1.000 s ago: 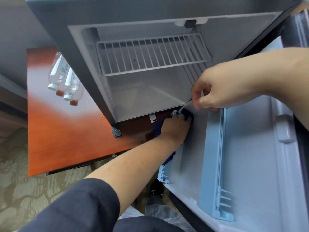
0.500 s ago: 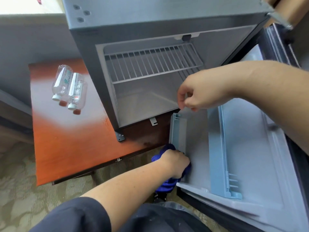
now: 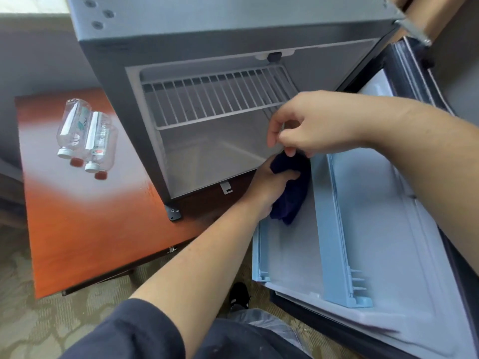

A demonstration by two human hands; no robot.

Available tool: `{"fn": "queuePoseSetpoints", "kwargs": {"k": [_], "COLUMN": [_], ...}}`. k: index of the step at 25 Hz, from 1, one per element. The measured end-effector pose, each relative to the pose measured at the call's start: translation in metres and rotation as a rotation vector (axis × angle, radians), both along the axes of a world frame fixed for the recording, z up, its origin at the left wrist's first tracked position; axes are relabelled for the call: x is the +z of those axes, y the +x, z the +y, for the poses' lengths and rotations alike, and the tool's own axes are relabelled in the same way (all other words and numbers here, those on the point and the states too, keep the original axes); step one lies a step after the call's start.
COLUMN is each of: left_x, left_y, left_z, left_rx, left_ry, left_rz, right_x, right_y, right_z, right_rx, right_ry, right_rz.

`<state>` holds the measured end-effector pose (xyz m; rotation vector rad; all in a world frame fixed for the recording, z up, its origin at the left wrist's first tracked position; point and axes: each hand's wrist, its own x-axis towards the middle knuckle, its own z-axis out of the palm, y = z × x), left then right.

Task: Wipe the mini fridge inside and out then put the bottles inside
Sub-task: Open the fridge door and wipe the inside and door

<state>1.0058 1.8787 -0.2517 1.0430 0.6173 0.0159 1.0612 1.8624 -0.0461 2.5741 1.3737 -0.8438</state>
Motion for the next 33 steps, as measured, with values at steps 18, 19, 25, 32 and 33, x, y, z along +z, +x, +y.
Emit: {"fn": "queuePoseSetpoints", "kwargs": {"k": [18,19,25,32,33], "left_x": [-0.045,-0.051,-0.047,-0.007,-0.005], "left_y": [-0.092,-0.086,-0.029,-0.023,-0.031], "left_z": [-0.082,-0.085,-0.064,-0.031,-0.027], "left_rx": [-0.824,-0.821,-0.660,-0.384,-0.329], "left_ry": [0.651,0.677,0.627,0.213,0.131], "left_rz": [-0.023,0.027,0.220,0.105,0.088], "right_x": [-0.007,-0.007,-0.007,-0.012,-0.011], "right_y": [0.012,0.014,0.015,0.016,0.016], "right_z": [-0.015,-0.018,-0.023,-0.025,-0.027], "right_rx": [-0.036,-0.043,-0.019,0.039,0.047], "right_ry": [0.033,0.033,0.058,0.022,0.006], "right_rz": [0.030,0.031,0.054,0.045,0.030]}}
